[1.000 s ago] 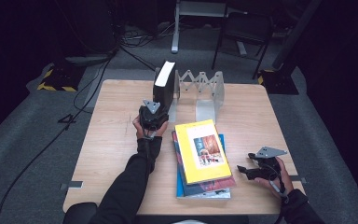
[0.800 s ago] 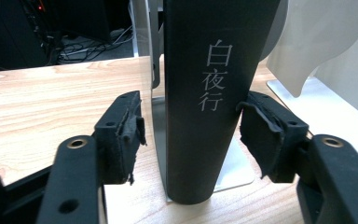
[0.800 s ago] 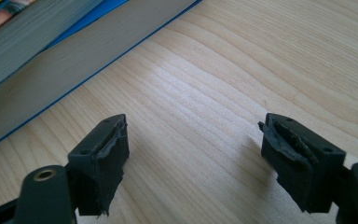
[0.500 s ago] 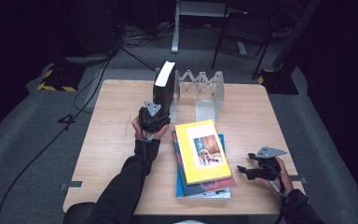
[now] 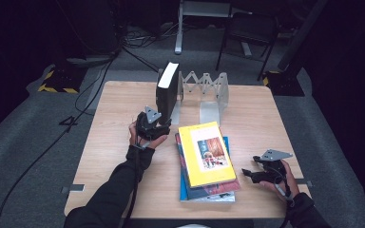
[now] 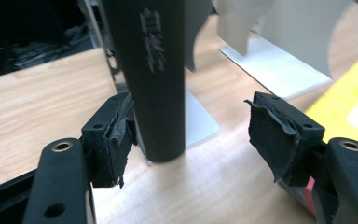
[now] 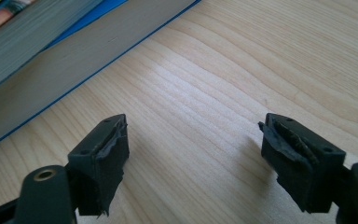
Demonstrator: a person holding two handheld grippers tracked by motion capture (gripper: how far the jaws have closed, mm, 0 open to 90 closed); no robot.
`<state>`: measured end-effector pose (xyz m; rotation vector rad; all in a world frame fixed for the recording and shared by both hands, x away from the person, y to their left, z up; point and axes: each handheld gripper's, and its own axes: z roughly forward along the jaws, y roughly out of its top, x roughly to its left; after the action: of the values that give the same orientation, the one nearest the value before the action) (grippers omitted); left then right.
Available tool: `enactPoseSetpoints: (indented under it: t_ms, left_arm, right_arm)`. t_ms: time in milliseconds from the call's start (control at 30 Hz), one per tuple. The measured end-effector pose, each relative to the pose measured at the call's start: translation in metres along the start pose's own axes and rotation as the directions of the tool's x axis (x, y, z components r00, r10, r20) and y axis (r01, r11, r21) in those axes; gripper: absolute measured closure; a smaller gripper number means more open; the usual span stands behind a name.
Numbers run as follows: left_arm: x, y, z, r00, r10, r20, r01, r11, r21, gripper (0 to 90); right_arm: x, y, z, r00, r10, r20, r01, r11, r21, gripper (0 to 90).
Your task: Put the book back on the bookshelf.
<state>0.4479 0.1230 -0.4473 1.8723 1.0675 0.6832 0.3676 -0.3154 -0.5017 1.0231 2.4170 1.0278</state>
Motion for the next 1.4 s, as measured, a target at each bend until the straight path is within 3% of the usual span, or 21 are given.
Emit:
enactPoseSetpoints:
  t_ms: [133,167,333,533,633,767,833,867,1000,1133,1167,1200,1267,1333,1400]
  left_arm:
    - [-0.001,-0.003,-0.008,0.9976,0.053,0.045,-0.054,0.9983,0.021,31.5]
    - [-0.002,-0.005,-0.010,0.9960,0.056,0.070,-0.058,0.9981,0.020,31.1]
    - [-0.007,-0.013,-0.019,0.9855,0.124,0.117,-0.129,0.9909,0.039,30.0]
    - [-0.009,-0.023,-0.030,0.9649,0.195,0.176,-0.209,0.9757,0.064,29.6]
    - [-0.009,-0.028,-0.035,0.9573,0.203,0.206,-0.222,0.9724,0.074,28.9]
    - [-0.010,-0.034,-0.040,0.9413,0.224,0.252,-0.254,0.9629,0.092,27.9]
    - [-0.011,-0.039,-0.043,0.9281,0.239,0.286,-0.279,0.9543,0.108,26.8]
    - [-0.011,-0.041,-0.044,0.9252,0.241,0.293,-0.283,0.9532,0.107,26.6]
    - [-0.016,-0.052,-0.049,0.9045,0.270,0.330,-0.329,0.9344,0.137,26.9]
    - [-0.023,-0.064,-0.055,0.8720,0.311,0.378,-0.391,0.9072,0.156,25.6]
    - [-0.025,-0.068,-0.058,0.8586,0.324,0.397,-0.412,0.8971,0.159,25.0]
    - [-0.025,-0.068,-0.058,0.8586,0.324,0.397,-0.412,0.8971,0.159,23.6]
    - [-0.028,-0.074,-0.061,0.8483,0.337,0.409,-0.432,0.8863,0.167,23.2]
    - [-0.030,-0.080,-0.063,0.8511,0.345,0.395,-0.445,0.8740,0.195,22.3]
    - [-0.031,-0.085,-0.065,0.8497,0.339,0.404,-0.445,0.8722,0.204,22.0]
  right_arm:
    - [0.000,0.000,0.000,1.0000,-0.001,0.000,0.001,1.0000,0.001,22.8]
    - [0.000,0.000,0.000,1.0000,-0.001,-0.001,0.001,1.0000,0.002,22.8]
    - [0.000,0.000,0.000,1.0000,-0.002,0.000,0.002,1.0000,0.001,22.8]
    - [0.000,0.000,0.000,1.0000,0.000,-0.001,0.000,1.0000,0.002,22.8]
    - [0.000,0.000,0.000,1.0000,0.001,-0.001,-0.001,1.0000,0.002,22.8]
    - [0.000,0.000,0.000,1.0000,0.000,-0.002,0.000,1.0000,0.003,22.8]
    - [0.001,0.001,-0.001,1.0000,-0.007,-0.001,0.007,0.9999,0.009,22.8]
    - [0.001,0.001,-0.001,0.9999,-0.013,0.000,0.013,0.9998,0.013,22.8]
    - [0.002,0.002,-0.003,0.9993,-0.034,0.015,0.033,0.9992,0.022,22.2]
    - [0.005,0.004,-0.004,0.9984,-0.052,0.022,0.051,0.9982,0.031,22.6]
    - [0.005,0.005,-0.005,0.9983,-0.055,0.020,0.054,0.9981,0.029,22.6]
    - [0.005,0.005,-0.005,0.9983,-0.055,0.020,0.054,0.9981,0.029,22.6]
    - [0.007,0.009,-0.010,0.9975,-0.066,0.023,0.066,0.9977,0.016,22.8]
    - [0.007,0.014,-0.017,0.9972,-0.074,0.015,0.074,0.9973,0.000,24.9]
    - [0.007,0.020,-0.024,0.9975,-0.070,0.007,0.070,0.9970,-0.033,26.5]
